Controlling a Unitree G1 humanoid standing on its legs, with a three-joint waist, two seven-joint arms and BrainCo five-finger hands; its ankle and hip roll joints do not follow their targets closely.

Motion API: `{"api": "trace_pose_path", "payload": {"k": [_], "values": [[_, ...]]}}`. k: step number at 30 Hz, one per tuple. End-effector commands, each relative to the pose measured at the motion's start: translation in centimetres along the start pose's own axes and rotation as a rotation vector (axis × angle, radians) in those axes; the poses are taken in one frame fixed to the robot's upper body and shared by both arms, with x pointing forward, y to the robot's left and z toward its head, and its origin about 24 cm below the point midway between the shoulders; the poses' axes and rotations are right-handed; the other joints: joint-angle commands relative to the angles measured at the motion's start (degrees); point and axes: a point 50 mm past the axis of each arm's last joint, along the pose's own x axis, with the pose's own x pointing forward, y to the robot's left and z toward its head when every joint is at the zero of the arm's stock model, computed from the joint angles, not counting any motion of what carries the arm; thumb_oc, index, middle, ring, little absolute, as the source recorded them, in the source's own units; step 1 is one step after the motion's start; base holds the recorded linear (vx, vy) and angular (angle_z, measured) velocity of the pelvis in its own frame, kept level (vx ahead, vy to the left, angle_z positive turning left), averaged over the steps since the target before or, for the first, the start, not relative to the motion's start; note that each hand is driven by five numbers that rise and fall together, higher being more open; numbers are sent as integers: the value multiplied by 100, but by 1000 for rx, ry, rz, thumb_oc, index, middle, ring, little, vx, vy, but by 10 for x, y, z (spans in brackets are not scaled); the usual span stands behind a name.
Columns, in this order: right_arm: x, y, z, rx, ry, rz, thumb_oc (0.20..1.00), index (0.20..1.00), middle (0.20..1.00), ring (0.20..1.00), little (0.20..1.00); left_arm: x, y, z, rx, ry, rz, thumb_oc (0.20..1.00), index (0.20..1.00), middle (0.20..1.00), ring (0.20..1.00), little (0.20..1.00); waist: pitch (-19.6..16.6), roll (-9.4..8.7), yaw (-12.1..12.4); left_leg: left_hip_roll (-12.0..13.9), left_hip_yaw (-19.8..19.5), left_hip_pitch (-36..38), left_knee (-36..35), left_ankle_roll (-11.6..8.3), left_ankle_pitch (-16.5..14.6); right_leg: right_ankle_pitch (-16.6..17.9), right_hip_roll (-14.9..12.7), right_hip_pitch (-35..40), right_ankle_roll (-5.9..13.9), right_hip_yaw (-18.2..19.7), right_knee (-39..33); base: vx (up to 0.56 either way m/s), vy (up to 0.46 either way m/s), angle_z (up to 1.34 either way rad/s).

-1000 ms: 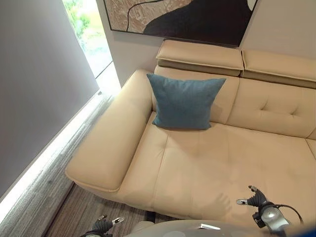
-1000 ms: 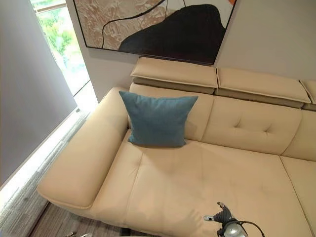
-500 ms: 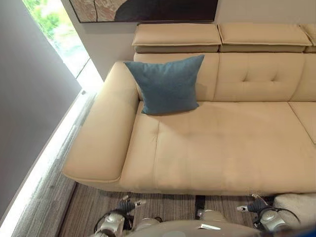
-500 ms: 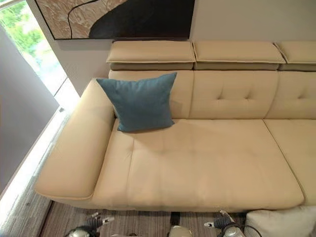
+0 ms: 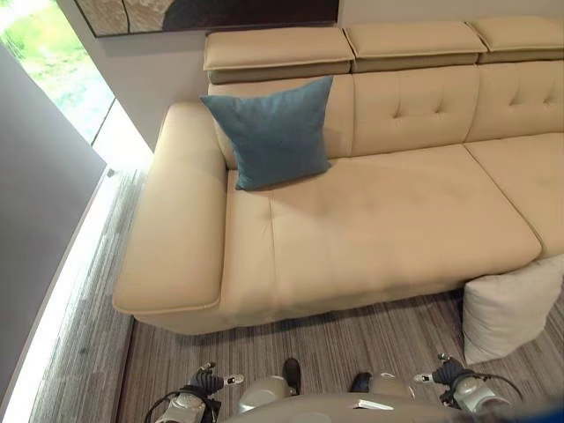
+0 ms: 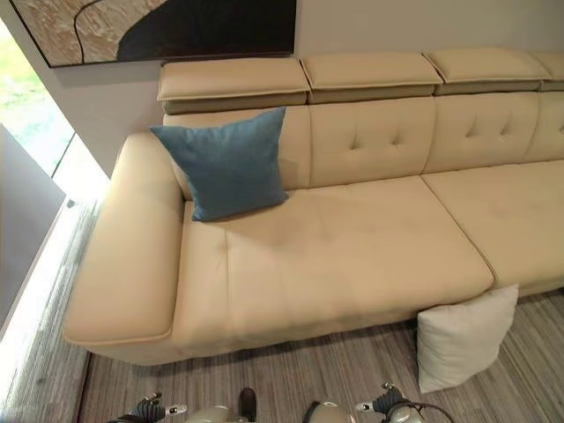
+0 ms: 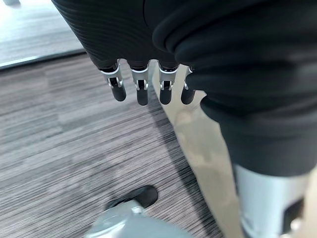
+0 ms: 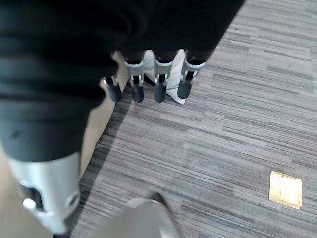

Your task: Pick up all the scattered cushions and arrange them neatly on the sofa.

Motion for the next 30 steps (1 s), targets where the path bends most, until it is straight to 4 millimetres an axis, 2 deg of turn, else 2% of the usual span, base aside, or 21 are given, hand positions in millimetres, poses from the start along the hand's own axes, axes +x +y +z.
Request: {"api": "trace_pose_path", "payload": {"k": [1, 3, 7, 9, 10, 11, 12, 13, 14, 15, 16, 17, 19, 24, 25, 26, 29, 30], "values": [[1, -16, 9, -7, -39, -62, 1000, 1000, 1000, 1000, 1000, 3, 10, 16, -27, -44, 51, 1000, 1000, 1000, 1000, 1000, 26, -263, 251, -267, -600, -61, 352, -503, -664, 581, 544, 374, -79, 364, -1831, -37, -224, -123], [2, -20, 14, 23, -61, -86, 1000, 1000, 1000, 1000, 1000, 3, 8, 19, -45, -55, 51, 1000, 1000, 1000, 1000, 1000, 33, -319, 205, -176, -549, -130, 571, -590, -695, 538, 780, 442, -126, 635, -2269, 7, -198, -72], [1, -19, 11, 61, -49, -94, 1000, 1000, 1000, 1000, 1000, 4, 4, 32, -36, -92, 41, 1000, 1000, 1000, 1000, 1000, 103, -344, 47, -50, -579, -248, 847, -753, -701, 537, 952, 567, -248, 653, -2643, -12, -128, -8], [1, -16, 7, 53, -34, -89, 1000, 1000, 1000, 1000, 1000, 5, 1, 43, -21, -123, 30, 1000, 1000, 1000, 1000, 1000, 171, -364, 11, -43, -724, -346, 1049, -832, -703, 585, 992, 591, -301, 725, -2752, -74, -87, 5], [1, -14, 5, 45, -27, -90, 1000, 1000, 1000, 1000, 1000, 5, -3, 51, -18, -148, 17, 1000, 1000, 1000, 1000, 1000, 250, -387, 56, -132, -1148, -444, 1218, -925, -731, 637, 1028, 574, -345, 844, -2840, -98, -50, -10], [1, -14, 5, 45, -27, -90, 1000, 1000, 1000, 1000, 1000, 5, -3, 51, -18, -149, 17, 1000, 1000, 1000, 1000, 1000, 232, -396, 40, -146, -1160, -464, 1199, -921, -703, 645, 1017, 553, -343, 830, -2843, -121, -42, -12], [1, -15, 4, 43, -34, -96, 1000, 1000, 1000, 1000, 1000, 4, -8, 52, -34, -152, 4, 1000, 1000, 1000, 1000, 1000, 279, -400, 119, -278, -1731, -385, 1150, -942, -838, 721, 1101, 540, -348, 1062, -2959, -77, -5, -51], [1, -16, 5, 40, -36, -98, 1000, 1000, 1000, 1000, 1000, 4, -9, 52, -39, -150, 2, 1000, 1000, 1000, 1000, 1000, 266, -418, 127, -351, -1955, -373, 1133, -944, -856, 762, 1098, 508, -336, 1144, -2993, -74, -6, -89], [1, -16, 5, 40, -36, -98, 1000, 1000, 1000, 1000, 1000, 4, -9, 52, -39, -150, 2, 1000, 1000, 1000, 1000, 1000, 266, -418, 127, -351, -1955, -373, 1133, -944, -856, 762, 1098, 508, -336, 1144, -2993, -128, 98, -104], [1, -19, 9, 33, -42, -105, 1000, 1000, 1000, 1000, 1000, 4, -13, 53, -38, -149, -11, 1000, 1000, 1000, 1000, 1000, 272, -380, 160, -521, -2544, -280, 1209, -943, -979, 847, 1131, 387, -315, 1522, -2970, -153, 203, -128], [1, -22, 9, 34, -48, -113, 1000, 1000, 1000, 1000, 1000, 4, -17, 53, -30, -145, -23, 1000, 1000, 1000, 1000, 1000, 218, -293, 72, -534, -2664, -131, 932, -884, -980, 907, 1143, 274, -273, 1709, -2912, -197, 271, -132], [1, -25, 10, 36, -50, -117, 1000, 1000, 1000, 1000, 1000, 5, -16, 54, -22, -145, -25, 1000, 1000, 1000, 1000, 1000, 196, -255, -1, -492, -2628, -33, 789, -844, -966, 938, 1133, 154, -257, 1785, -2845, -241, 304, -130], [2, -26, 12, 22, -45, -120, 1000, 1000, 1000, 1000, 1000, 5, -16, 61, 9, -164, -21, 1000, 1000, 1000, 1000, 1000, 271, -207, -144, -582, -2582, -20, 618, -751, -904, 1226, 984, -243, -124, 1931, -2752, -271, 255, -42], [2, -24, 12, 27, -32, -111, 1000, 1000, 1000, 1000, 1000, 6, -6, 61, 4, -161, 7, 1000, 1000, 1000, 1000, 1000, 398, -194, -166, -584, -2112, -63, 296, -626, -746, 1587, 741, -753, 101, 1915, -2697, -201, 136, -106], [2, -23, 13, 30, -32, -111, 1000, 1000, 1000, 1000, 1000, 6, -2, 61, 0, -156, 19, 1000, 1000, 1000, 1000, 1000, 456, -193, -118, -559, -1996, -98, 310, -601, -726, 1567, 677, -786, 123, 1730, -2637, -365, 97, -130], [1, -17, 2, 8, -10, -92, 1000, 1000, 1000, 1000, 1000, 5, 4, 37, -24, -80, 35, 1000, 1000, 1000, 1000, 1000, 547, -105, 283, -358, -1359, -158, 451, -547, -747, 1168, 239, -472, -49, 149, -2020, -299, 61, -194], [1, -17, 2, 18, -13, -90, 1000, 1000, 1000, 1000, 1000, 5, 11, 24, -29, -44, 56, 1000, 1000, 1000, 1000, 1000, 498, -145, 335, -322, -1133, -105, 383, -511, -644, 979, 347, -299, -31, 337, -1738, -103, -28, -168], [1, -20, 5, 25, -23, -100, 1000, 1000, 1000, 1000, 1000, 5, 9, 25, 2, -48, 50, 1000, 1000, 1000, 1000, 1000, 461, -204, 371, -302, -1001, -142, 342, -568, -601, 925, 472, -142, -33, 449, -1994, -42, -148, -10]]}}
